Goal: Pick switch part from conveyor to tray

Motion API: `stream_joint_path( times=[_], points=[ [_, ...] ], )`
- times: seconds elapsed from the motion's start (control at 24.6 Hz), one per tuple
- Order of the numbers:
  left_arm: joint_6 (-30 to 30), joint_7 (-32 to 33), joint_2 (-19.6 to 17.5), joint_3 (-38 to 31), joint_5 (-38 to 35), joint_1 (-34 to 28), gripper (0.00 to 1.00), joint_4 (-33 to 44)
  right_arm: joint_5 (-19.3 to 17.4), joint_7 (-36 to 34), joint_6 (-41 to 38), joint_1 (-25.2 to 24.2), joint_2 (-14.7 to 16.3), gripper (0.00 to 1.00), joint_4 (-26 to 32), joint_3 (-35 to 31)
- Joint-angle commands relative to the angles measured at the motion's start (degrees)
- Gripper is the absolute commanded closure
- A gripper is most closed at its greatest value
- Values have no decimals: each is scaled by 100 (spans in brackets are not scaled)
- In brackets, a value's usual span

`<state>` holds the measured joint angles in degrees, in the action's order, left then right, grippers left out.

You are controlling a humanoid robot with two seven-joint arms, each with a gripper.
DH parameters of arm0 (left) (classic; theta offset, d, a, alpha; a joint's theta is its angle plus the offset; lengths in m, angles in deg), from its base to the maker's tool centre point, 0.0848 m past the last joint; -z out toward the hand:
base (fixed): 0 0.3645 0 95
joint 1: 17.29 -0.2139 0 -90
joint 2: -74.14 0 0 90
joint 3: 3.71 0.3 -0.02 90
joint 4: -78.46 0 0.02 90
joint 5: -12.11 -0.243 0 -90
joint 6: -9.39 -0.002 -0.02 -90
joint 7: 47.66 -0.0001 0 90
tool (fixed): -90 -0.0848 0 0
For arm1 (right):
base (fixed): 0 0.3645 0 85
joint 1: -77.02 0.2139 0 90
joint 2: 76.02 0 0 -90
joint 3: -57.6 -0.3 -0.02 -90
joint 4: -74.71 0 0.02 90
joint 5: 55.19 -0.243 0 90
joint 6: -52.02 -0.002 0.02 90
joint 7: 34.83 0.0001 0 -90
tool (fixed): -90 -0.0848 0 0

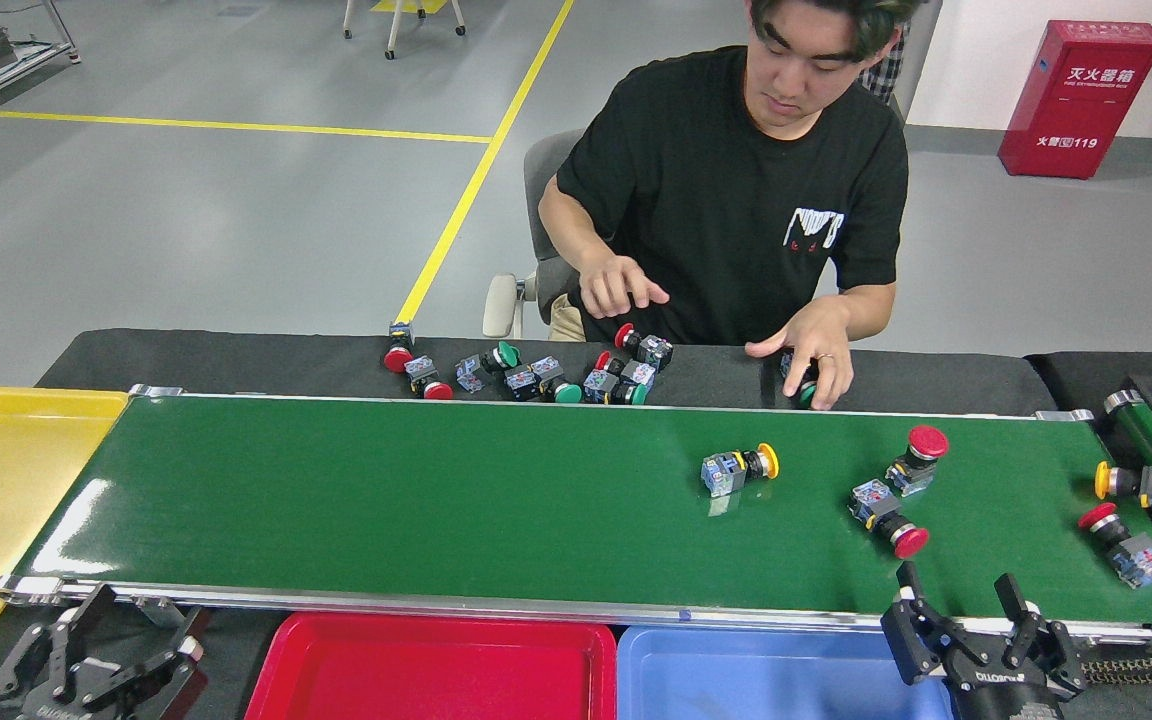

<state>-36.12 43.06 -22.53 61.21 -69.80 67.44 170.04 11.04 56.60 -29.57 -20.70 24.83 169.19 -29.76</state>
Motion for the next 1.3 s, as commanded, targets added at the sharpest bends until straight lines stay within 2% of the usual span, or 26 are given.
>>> stream_joint_path(
  times=[0.0,0.16,0.33,0.41,0.45,0.49,0.53,0.61,0.65,0.73,0.98,1.18,1.22,1.26],
  points=[
    [50,8,-54,258,-36,114,0,88,215,261,82,315,23,2,-185,149],
    [50,8,-63,407,-36,114,0,71,268,331,82,1062,-13,2,-861,562],
    [50,8,-54,434,-71,141,0,18,277,323,73,1484,-144,2,-1318,940],
    [50,16,-27,495,-247,290,0,-17,294,323,47,1581,-188,9,-1459,1055],
    [50,16,-19,688,-396,439,0,-61,312,323,38,1589,-188,34,-1512,1142],
    [50,16,-19,829,-457,536,0,-87,312,314,20,1589,-180,54,-1529,1187],
    [50,16,-19,979,-493,642,0,-131,312,314,12,1589,-153,69,-1538,1230],
    [50,34,-1,1225,-545,897,0,-290,312,314,3,1589,-162,89,-1547,1301],
    [50,78,16,1365,-598,1055,0,-369,312,314,3,1589,-162,95,-1547,1318],
    [-82,148,43,1691,-677,1415,0,-632,312,288,-164,1589,-180,98,-1538,1327],
    [-372,201,140,2525,-686,2435,0,-1889,303,235,-973,1466,-197,98,-1257,1441],
    [-785,192,333,3193,-686,3041,0,-2759,312,24,-2458,1045,-197,98,-281,1819],
    [-881,201,368,3299,-686,3120,0,-2882,321,24,-2625,1036,-197,97,-141,2030],
    [-996,201,421,3387,-686,3217,0,-3005,373,24,-2660,1045,-232,86,-53,2391]
  ],
)
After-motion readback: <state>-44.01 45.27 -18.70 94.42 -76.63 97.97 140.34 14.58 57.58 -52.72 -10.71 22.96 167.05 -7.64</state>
